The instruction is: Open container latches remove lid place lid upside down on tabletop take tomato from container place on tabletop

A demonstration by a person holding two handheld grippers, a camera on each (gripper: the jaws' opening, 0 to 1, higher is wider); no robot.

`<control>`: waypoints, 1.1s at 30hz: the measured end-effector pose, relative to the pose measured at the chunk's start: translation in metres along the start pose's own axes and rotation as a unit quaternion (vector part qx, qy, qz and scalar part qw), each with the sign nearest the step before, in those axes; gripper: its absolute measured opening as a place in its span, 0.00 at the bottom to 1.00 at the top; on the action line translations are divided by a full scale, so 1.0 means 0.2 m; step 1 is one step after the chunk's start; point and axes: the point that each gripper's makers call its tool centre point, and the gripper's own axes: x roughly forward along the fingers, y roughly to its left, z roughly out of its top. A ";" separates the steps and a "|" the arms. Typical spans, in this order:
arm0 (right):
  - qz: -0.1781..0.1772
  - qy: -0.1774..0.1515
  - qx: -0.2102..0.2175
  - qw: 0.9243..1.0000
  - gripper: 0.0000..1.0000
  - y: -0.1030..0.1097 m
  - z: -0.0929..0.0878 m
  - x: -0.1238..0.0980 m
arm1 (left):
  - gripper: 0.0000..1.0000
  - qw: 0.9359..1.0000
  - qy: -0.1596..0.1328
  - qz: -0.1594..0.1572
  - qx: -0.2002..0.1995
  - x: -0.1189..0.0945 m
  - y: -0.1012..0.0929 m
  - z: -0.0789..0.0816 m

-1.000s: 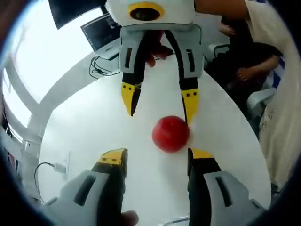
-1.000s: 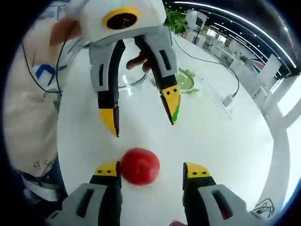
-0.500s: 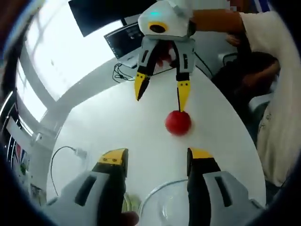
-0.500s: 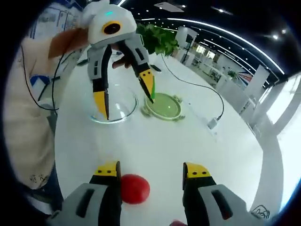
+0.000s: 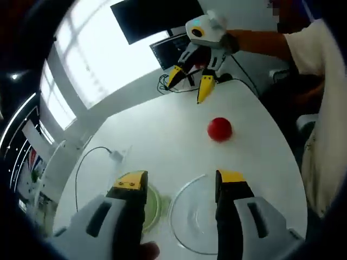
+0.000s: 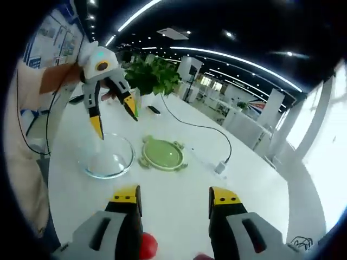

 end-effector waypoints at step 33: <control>-0.207 -0.196 0.180 0.941 0.42 -0.22 -0.04 -0.36 | 0.50 0.910 -0.120 0.358 -0.173 -0.81 0.19 -0.56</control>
